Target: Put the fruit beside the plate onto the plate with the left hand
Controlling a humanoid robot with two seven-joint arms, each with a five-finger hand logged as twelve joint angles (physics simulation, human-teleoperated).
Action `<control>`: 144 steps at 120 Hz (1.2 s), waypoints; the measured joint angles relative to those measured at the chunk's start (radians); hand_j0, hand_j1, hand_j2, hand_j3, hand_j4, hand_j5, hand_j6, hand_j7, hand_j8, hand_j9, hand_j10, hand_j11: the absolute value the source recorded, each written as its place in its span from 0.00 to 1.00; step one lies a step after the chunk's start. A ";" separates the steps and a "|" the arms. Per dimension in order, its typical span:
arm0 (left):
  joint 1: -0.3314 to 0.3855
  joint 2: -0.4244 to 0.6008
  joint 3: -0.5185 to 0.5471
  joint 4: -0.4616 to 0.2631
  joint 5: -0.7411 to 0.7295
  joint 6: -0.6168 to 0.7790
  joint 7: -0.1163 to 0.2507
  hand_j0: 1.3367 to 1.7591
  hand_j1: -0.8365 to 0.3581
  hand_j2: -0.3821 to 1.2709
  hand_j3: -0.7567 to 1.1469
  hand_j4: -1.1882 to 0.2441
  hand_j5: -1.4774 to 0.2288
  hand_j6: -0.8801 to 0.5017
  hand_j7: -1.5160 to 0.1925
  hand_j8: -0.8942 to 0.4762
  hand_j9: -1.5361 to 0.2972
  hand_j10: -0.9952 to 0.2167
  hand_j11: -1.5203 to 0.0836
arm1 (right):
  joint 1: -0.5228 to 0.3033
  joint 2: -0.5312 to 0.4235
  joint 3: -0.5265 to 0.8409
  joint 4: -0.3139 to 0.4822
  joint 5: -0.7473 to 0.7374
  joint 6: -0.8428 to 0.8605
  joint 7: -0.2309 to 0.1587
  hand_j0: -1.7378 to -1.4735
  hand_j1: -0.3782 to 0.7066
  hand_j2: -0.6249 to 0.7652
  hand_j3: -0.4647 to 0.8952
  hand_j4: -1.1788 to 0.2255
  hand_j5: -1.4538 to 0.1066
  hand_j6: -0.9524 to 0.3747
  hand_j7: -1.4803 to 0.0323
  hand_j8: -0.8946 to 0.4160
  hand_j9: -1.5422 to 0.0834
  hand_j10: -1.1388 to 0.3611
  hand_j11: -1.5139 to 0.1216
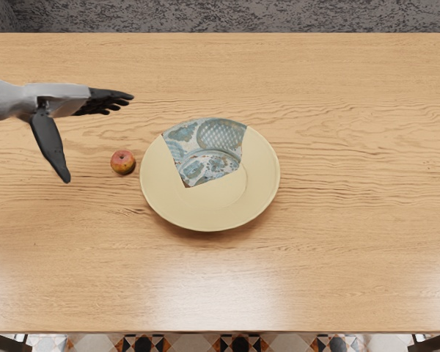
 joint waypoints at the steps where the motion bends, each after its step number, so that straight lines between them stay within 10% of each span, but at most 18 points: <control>1: 0.000 0.000 -0.001 -0.002 0.002 0.000 0.000 0.76 0.99 0.23 0.40 0.83 0.87 0.63 0.89 0.65 0.84 0.82 0.95 | 0.000 0.000 0.000 0.000 0.000 0.000 0.000 0.30 0.04 0.45 0.34 0.83 0.92 0.71 0.97 0.67 0.94 0.75 0.91; 20: -0.012 -0.001 -0.011 -0.022 0.012 0.000 0.022 0.76 0.99 0.23 0.40 0.83 0.87 0.63 0.89 0.65 0.84 0.82 0.95 | 0.001 0.000 0.001 0.000 0.000 0.000 0.000 0.30 0.04 0.45 0.34 0.83 0.92 0.71 0.97 0.67 0.94 0.75 0.91; 48: -0.117 -0.141 -0.035 -0.039 -0.027 0.000 0.532 0.76 0.99 0.23 0.40 0.83 0.87 0.63 0.89 0.65 0.84 0.82 0.95 | 0.000 0.000 0.001 0.001 0.000 0.000 0.000 0.30 0.04 0.45 0.34 0.83 0.92 0.71 0.97 0.67 0.94 0.75 0.91; 62: -0.134 -0.201 -0.042 -0.046 0.005 0.000 0.661 0.76 0.99 0.23 0.40 0.83 0.87 0.63 0.89 0.65 0.84 0.82 0.95 | 0.000 0.000 0.001 0.000 0.000 0.000 0.000 0.30 0.04 0.45 0.34 0.83 0.92 0.71 0.97 0.67 0.94 0.75 0.91; 144: -0.008 -0.339 -0.017 -0.138 0.382 0.236 0.724 0.76 0.95 0.24 0.40 0.80 0.83 0.60 0.86 0.62 0.81 0.78 0.91 | 0.000 0.000 0.000 0.000 0.000 0.000 0.000 0.30 0.04 0.45 0.34 0.83 0.92 0.71 0.97 0.67 0.94 0.75 0.91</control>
